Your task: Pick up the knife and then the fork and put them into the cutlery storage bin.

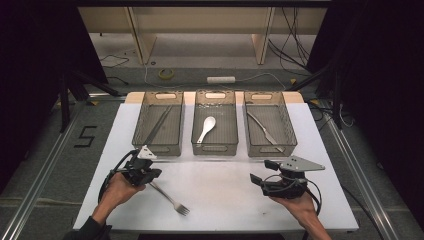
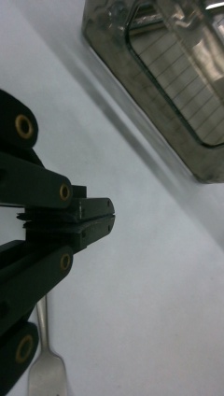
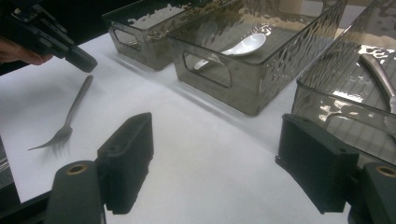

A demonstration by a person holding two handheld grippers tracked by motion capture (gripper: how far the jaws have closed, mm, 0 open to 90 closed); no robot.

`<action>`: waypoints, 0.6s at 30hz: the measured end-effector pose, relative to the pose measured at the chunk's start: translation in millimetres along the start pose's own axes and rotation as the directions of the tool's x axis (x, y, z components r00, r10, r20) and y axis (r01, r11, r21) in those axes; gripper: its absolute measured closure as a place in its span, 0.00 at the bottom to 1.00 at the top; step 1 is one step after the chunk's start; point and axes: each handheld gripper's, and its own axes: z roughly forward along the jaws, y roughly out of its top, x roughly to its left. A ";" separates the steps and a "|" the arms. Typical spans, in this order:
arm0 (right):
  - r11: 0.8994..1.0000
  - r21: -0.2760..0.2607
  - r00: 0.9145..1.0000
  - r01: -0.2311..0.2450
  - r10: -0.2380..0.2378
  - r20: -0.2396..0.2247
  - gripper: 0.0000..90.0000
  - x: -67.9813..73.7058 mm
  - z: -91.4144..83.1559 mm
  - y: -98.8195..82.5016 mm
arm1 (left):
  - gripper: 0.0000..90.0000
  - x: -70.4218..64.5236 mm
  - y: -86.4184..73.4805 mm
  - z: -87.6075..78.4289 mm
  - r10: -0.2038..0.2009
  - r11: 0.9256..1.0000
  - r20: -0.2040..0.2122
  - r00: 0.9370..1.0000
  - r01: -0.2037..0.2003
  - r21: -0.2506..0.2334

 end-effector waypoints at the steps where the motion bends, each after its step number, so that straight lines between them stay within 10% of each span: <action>1: 1.000 0.003 1.000 0.002 -0.002 -0.002 0.31 0.4 0.3 -0.3 | 0.99 0.2 -0.5 1.5 0.003 1.000 0.006 1.000 -0.003 0.011; 18: 1.000 0.016 1.000 0.010 -0.009 -0.021 0.31 4.4 0.9 -2.2 | 0.99 2.7 -6.0 12.1 0.003 0.991 0.032 0.999 -0.007 0.137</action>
